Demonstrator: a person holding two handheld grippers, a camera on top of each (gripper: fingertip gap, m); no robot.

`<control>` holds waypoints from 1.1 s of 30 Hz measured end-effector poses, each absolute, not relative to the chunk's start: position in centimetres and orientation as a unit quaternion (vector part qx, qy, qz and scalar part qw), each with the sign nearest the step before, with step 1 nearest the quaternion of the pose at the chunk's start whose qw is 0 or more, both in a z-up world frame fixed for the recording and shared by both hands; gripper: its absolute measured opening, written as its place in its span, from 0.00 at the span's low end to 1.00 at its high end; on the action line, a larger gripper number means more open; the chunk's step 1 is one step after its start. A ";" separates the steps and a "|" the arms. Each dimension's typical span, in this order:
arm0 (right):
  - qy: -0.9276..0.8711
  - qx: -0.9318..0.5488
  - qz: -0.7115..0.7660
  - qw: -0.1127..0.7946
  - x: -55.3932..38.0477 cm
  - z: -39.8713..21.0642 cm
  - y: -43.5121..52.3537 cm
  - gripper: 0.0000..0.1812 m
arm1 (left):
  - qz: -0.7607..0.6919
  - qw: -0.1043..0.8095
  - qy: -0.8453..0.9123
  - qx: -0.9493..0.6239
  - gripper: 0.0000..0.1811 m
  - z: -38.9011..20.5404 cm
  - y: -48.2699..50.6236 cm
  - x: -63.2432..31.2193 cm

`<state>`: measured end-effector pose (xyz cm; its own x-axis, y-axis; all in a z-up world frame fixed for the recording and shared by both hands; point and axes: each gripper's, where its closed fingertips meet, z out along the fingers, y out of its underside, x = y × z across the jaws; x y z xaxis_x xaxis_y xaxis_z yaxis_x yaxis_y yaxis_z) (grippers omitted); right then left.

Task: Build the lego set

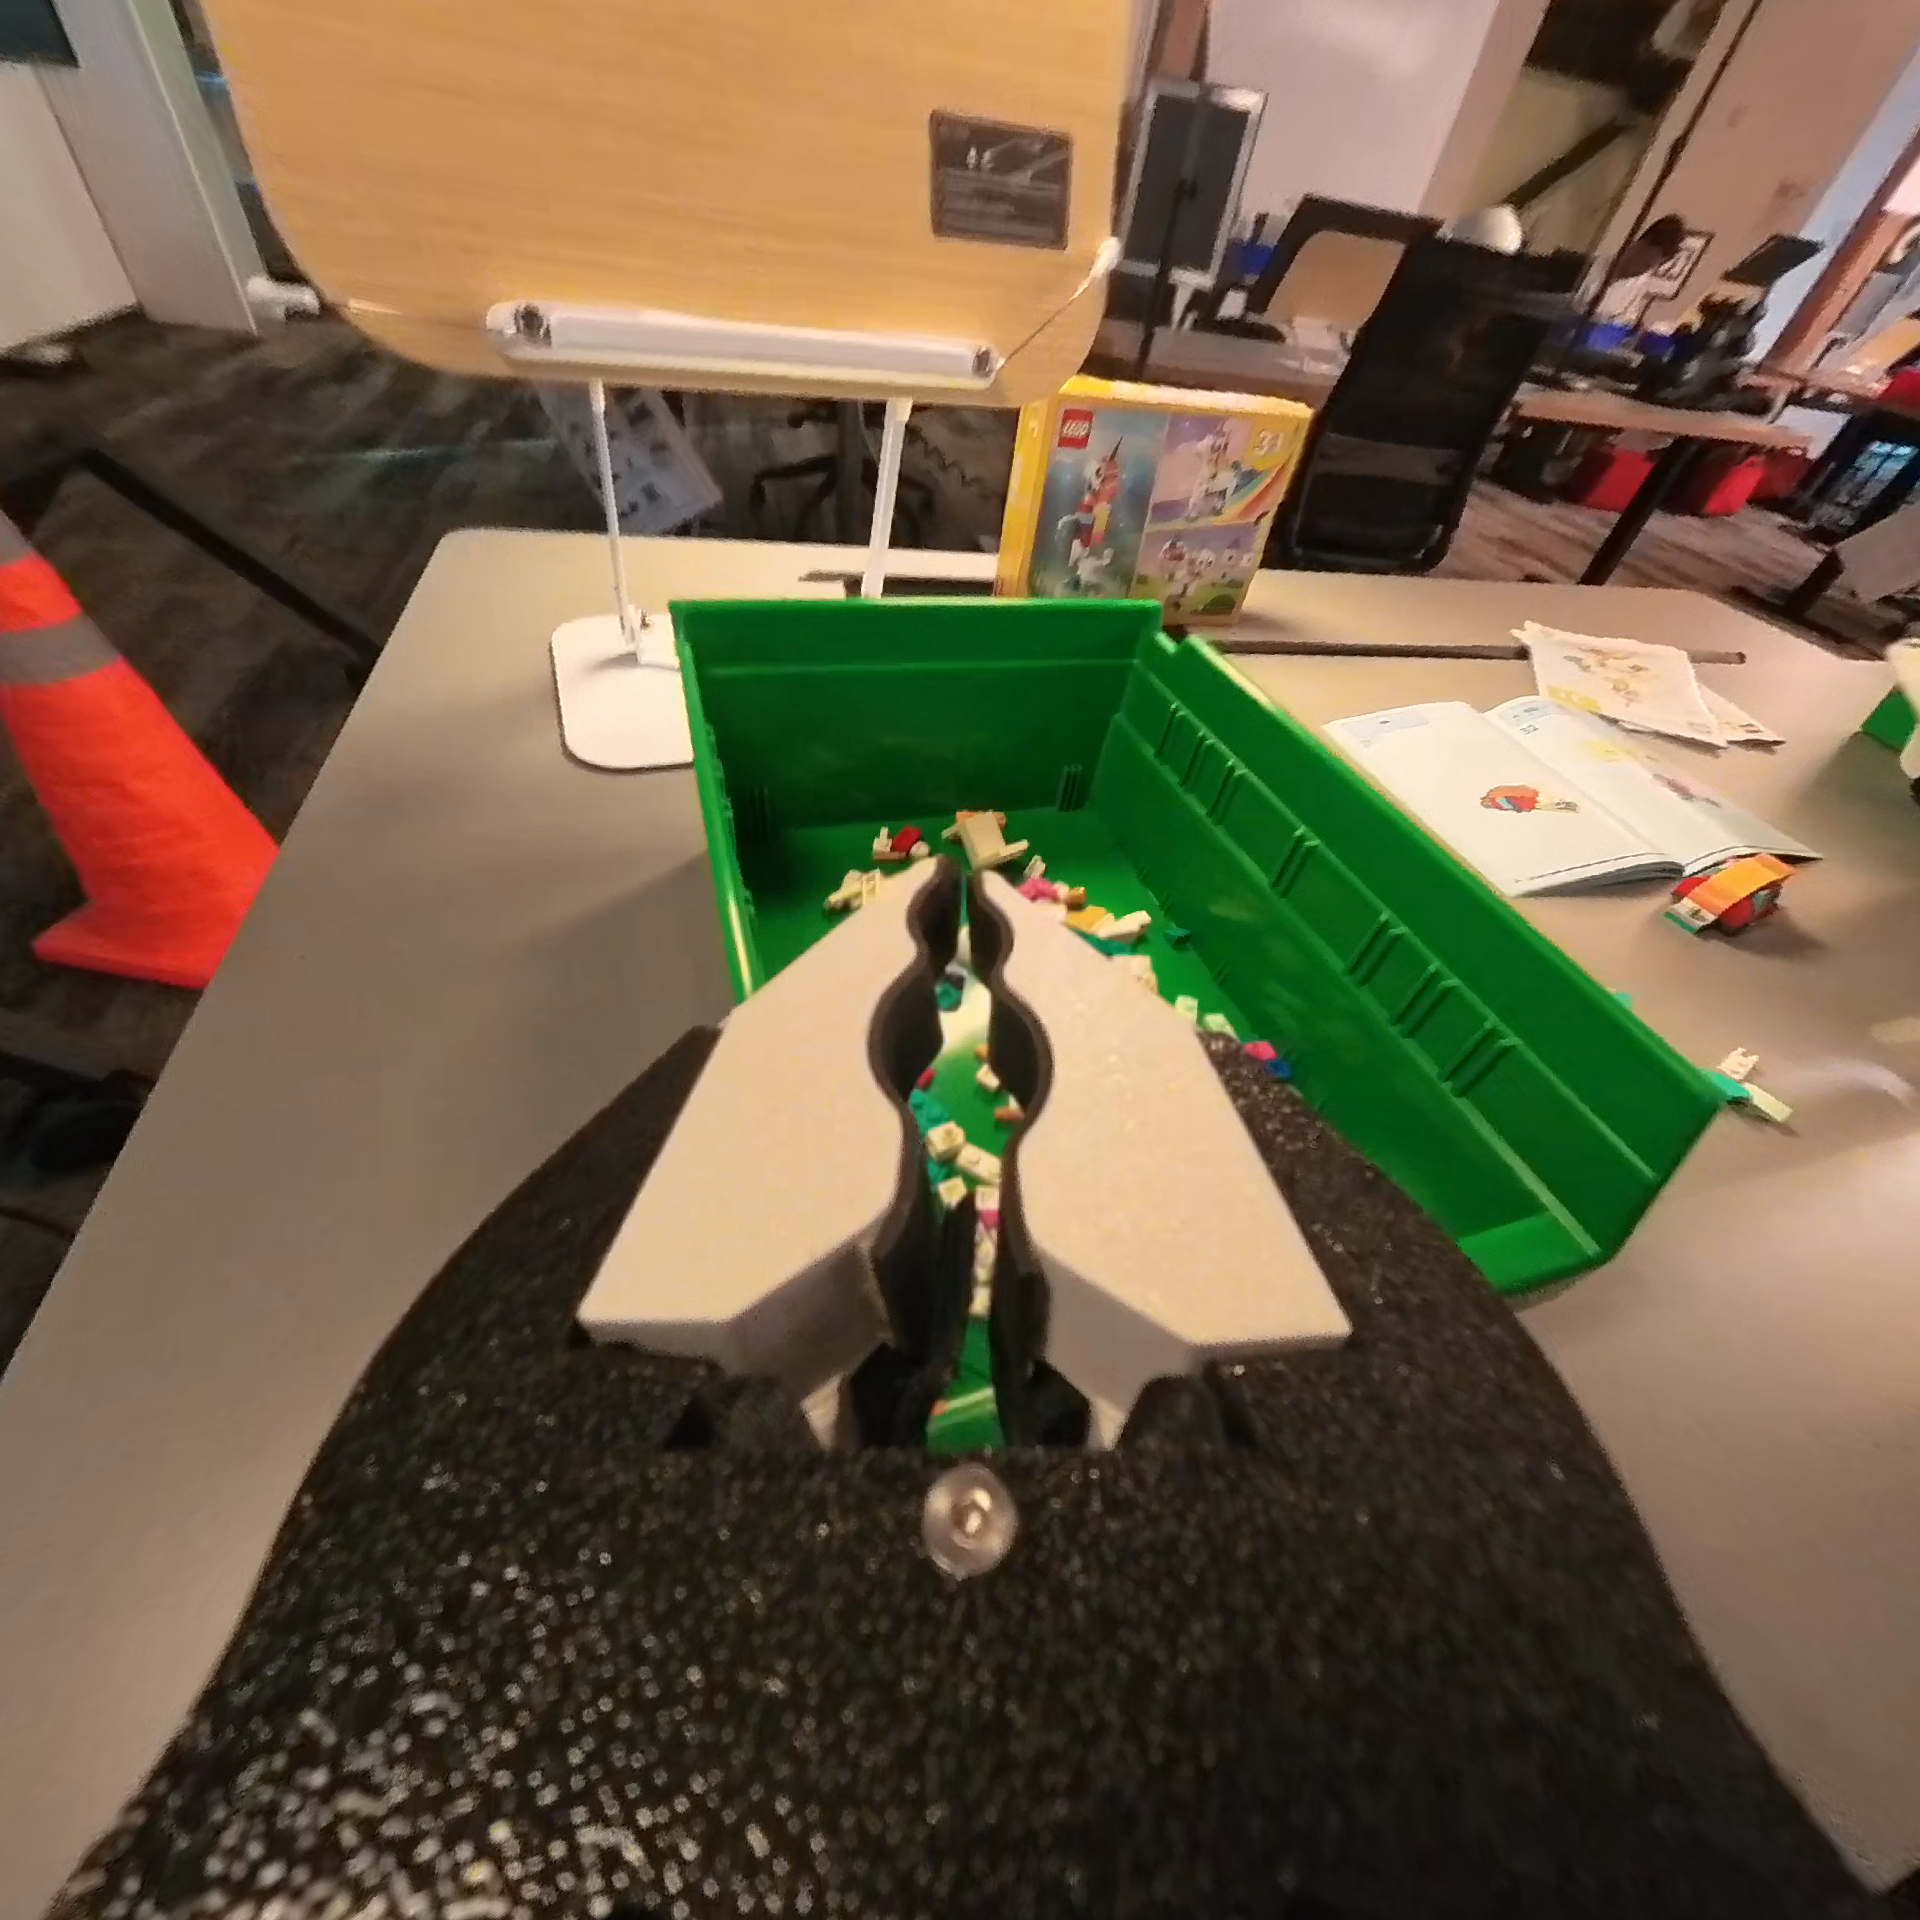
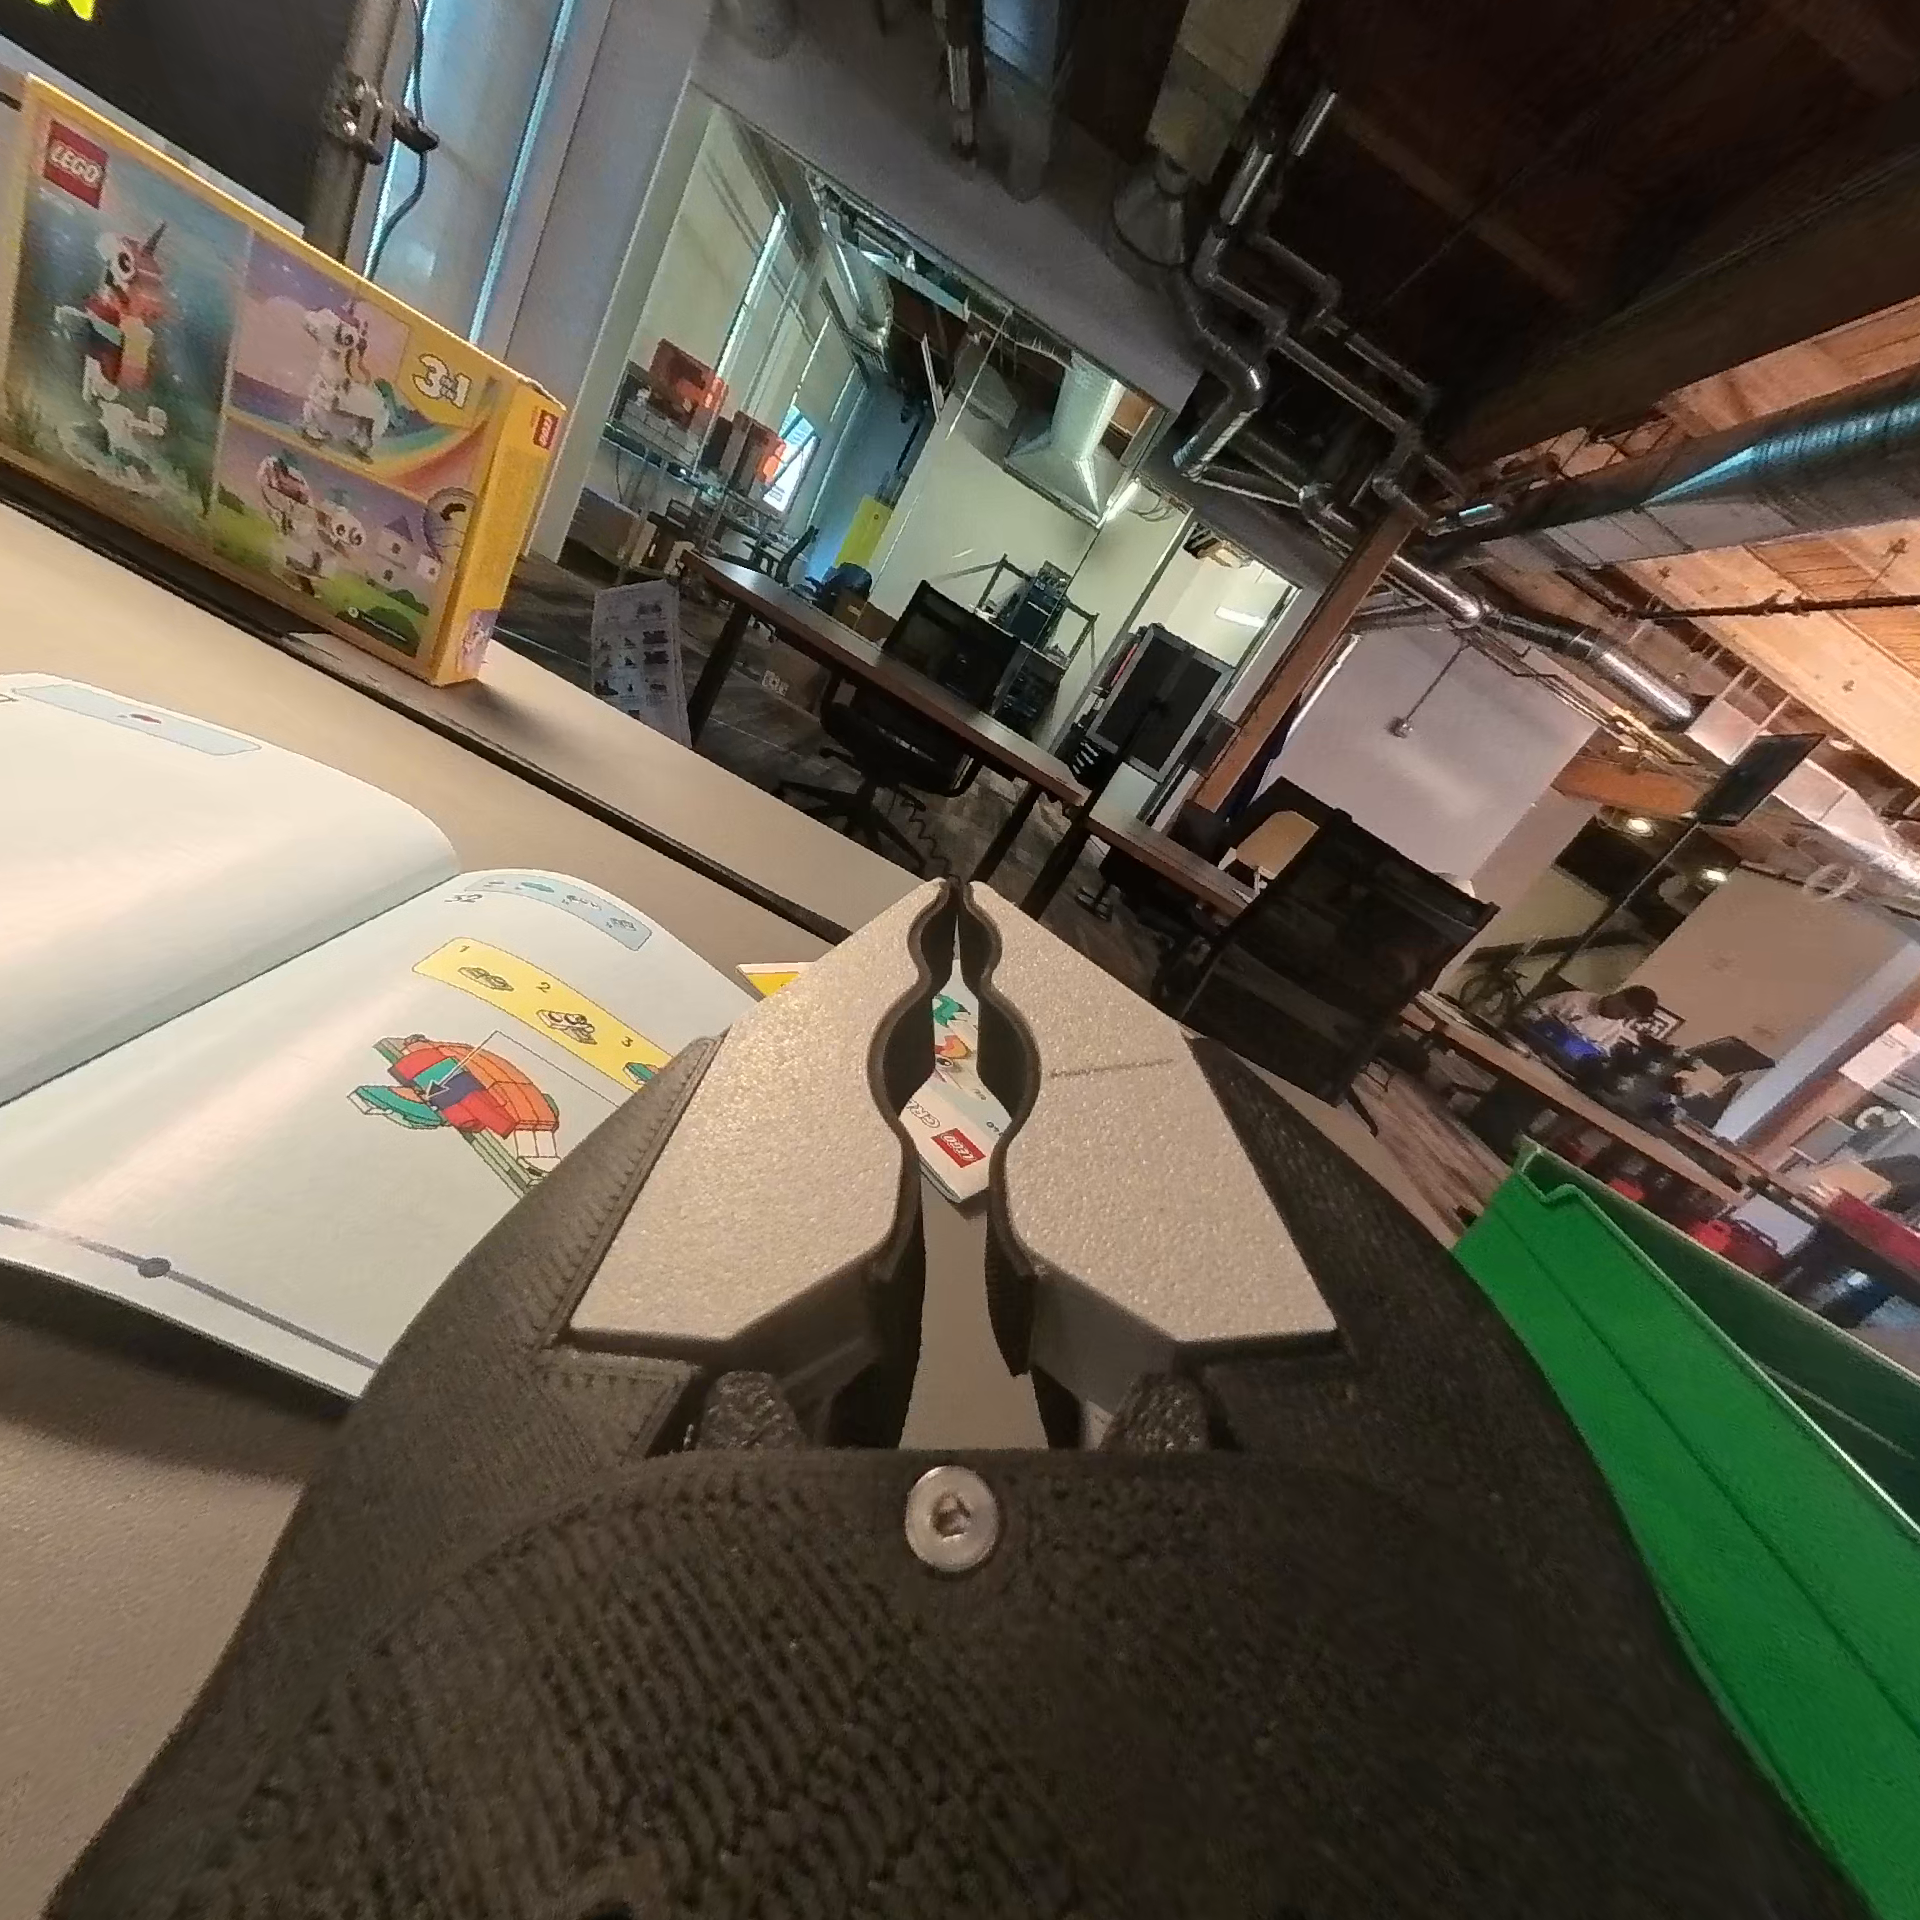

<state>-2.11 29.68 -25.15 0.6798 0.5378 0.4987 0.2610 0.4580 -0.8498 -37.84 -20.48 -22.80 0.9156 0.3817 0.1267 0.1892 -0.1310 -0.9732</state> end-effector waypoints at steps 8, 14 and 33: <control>-0.389 -0.513 0.093 0.760 -2.1 -25.1 29.7 0.00 | 0.111 0.679 -0.148 -0.711 0.00 -19.8 -20.4 -38.4; -0.388 -0.513 0.093 0.760 -2.1 -25.1 29.7 0.00 | 0.133 0.710 -0.082 -0.687 0.00 -17.8 -19.4 -37.6; -0.385 -0.514 0.096 0.761 -2.0 -25.1 29.8 0.00 | -0.049 0.748 0.047 -0.660 0.00 -17.8 -15.7 -31.9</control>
